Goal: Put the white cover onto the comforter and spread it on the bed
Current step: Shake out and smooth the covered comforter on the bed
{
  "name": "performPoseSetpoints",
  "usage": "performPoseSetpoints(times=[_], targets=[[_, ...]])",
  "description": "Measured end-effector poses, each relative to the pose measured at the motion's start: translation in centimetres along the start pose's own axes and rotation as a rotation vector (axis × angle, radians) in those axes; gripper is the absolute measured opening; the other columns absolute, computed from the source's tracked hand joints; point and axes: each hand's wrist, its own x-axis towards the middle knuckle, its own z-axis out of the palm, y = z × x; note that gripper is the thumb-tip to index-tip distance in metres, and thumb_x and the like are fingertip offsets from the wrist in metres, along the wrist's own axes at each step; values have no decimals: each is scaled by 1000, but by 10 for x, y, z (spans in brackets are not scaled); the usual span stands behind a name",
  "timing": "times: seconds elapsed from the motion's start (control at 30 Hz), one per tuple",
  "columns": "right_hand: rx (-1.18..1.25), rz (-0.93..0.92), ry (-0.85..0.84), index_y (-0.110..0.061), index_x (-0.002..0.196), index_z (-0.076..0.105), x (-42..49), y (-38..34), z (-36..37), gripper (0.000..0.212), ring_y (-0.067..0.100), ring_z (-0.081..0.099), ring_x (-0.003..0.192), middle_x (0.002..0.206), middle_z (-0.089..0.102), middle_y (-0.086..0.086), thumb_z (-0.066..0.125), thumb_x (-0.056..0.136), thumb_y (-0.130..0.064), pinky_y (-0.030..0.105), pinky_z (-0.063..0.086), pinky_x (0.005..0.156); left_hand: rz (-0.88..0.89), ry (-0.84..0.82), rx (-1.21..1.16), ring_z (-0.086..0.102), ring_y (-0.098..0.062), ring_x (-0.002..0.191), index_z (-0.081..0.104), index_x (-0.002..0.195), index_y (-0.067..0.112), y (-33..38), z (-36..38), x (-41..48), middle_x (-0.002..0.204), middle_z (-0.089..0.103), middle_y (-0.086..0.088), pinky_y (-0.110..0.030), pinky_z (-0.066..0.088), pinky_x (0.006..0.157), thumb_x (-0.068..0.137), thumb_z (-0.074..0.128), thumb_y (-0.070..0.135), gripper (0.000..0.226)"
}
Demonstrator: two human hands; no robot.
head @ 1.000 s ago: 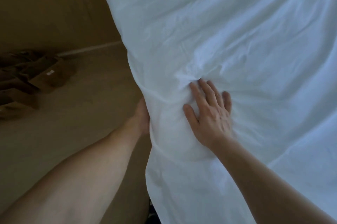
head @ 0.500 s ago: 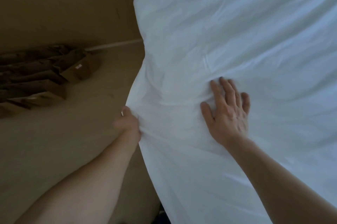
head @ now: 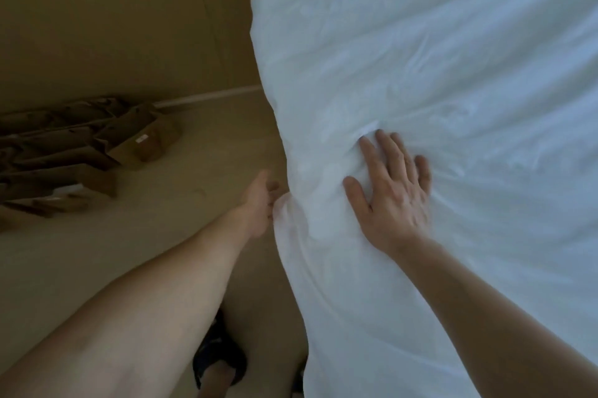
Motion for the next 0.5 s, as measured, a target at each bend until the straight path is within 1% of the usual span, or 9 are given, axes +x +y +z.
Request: performPoseSetpoints(times=[0.03, 0.07, 0.1, 0.13, 0.17, 0.27, 0.33, 0.4, 0.5], targets=[[-4, 3, 11, -26, 156, 26, 7, 0, 0, 68, 19, 8, 152, 164, 19, 0, 29, 95, -56, 44, 1, 122, 4, -42, 5, 58, -21, 69, 65, 96, 13, 12, 9, 4, 81, 61, -6, -31, 43, 66, 99, 39, 52, 47], [-8, 2, 23, -26, 155, 27, 14, -1, 0, 68, 19, 10, 152, 164, 21, 0, 29, 95, -56, 45, 3, 122, 13, -94, -7, 59, -21, 68, 68, 84, 14, 25, 18, 9, 77, 63, -6, -29, 45, 67, 97, 42, 53, 49], [-10, 1, 36, -25, 155, 29, 20, -1, 1, 68, 19, 12, 152, 163, 23, 1, 29, 95, -57, 45, 5, 121, 4, -156, -20, 63, -22, 74, 70, 81, 15, 37, 25, 14, 80, 68, -6, -30, 48, 73, 96, 45, 54, 49], [-12, 3, 49, -24, 155, 30, 26, -1, 3, 68, 19, 14, 151, 162, 25, 1, 30, 95, -57, 45, 7, 121, -14, -206, -10, 65, -23, 81, 71, 85, 16, 47, 32, 14, 86, 71, -6, -32, 49, 77, 96, 46, 55, 48], [-14, 10, 57, -23, 154, 31, 31, -1, 4, 68, 20, 15, 151, 162, 26, 2, 30, 95, -57, 44, 8, 121, -32, -234, 9, 65, -24, 84, 69, 88, 15, 55, 39, 14, 87, 72, -6, -33, 50, 76, 97, 46, 54, 47], [-24, 37, 57, -22, 154, 31, 38, -4, 8, 69, 20, 16, 151, 162, 26, 3, 30, 95, -57, 42, 8, 121, -96, -254, -13, 62, -22, 76, 65, 86, 12, 68, 41, 15, 68, 73, -5, -34, 46, 65, 100, 43, 51, 46], [-28, 45, 59, -22, 154, 32, 43, -8, 9, 69, 20, 16, 151, 162, 27, 3, 31, 95, -56, 41, 8, 121, -85, -249, -92, 65, -25, 84, 68, 91, 12, 72, 35, 19, 83, 74, -7, -37, 51, 73, 100, 48, 45, 39], [-26, 57, 57, -22, 154, 32, 49, -10, 11, 68, 19, 16, 151, 162, 27, 3, 32, 95, -56, 39, 7, 120, -12, -126, -110, 67, -28, 91, 70, 96, 10, 74, 20, 28, 96, 72, -8, -41, 55, 86, 98, 56, 33, 28], [-19, 74, 70, -19, 153, 34, 57, -15, 10, 68, 19, 18, 150, 161, 29, 3, 33, 95, -55, 38, 7, 120, 143, 242, -55, 64, -28, 97, 67, 114, 7, 71, -23, 51, 101, 67, -6, -43, 54, 94, 99, 56, 34, 33]])
